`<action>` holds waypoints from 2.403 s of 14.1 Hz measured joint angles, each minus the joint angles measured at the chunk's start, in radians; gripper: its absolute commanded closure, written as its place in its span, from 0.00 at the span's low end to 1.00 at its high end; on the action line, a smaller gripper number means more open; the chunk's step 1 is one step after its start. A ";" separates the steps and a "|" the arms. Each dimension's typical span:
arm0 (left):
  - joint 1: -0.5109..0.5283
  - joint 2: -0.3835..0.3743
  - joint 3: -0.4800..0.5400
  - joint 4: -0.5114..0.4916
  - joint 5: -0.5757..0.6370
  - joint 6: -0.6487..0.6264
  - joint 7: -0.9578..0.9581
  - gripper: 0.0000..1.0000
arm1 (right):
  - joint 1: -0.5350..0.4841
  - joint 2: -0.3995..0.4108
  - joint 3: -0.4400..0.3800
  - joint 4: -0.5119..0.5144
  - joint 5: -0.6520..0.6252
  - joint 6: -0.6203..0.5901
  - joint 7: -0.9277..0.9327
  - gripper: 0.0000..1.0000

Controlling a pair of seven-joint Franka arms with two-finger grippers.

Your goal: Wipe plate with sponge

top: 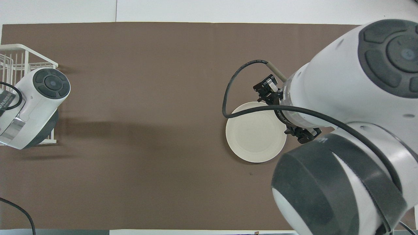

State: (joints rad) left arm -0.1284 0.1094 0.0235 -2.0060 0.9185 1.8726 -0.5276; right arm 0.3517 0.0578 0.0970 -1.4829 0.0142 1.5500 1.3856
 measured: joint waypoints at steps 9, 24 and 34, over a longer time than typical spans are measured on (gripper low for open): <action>0.001 -0.010 -0.001 0.115 -0.168 -0.059 -0.005 1.00 | 0.000 -0.017 0.012 -0.033 0.021 -0.003 0.074 0.00; 0.161 -0.108 0.021 0.413 -1.398 -0.427 0.143 1.00 | 0.083 -0.038 0.035 -0.073 0.105 0.067 0.596 0.00; 0.213 -0.340 0.019 -0.098 -1.931 -0.329 0.450 1.00 | 0.147 -0.101 0.037 -0.246 0.275 0.368 0.692 0.00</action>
State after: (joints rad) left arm 0.0850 -0.2302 0.0428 -2.1036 -1.0122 1.5432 -0.0774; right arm 0.4991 -0.0429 0.1338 -1.7289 0.2888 1.9182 2.0777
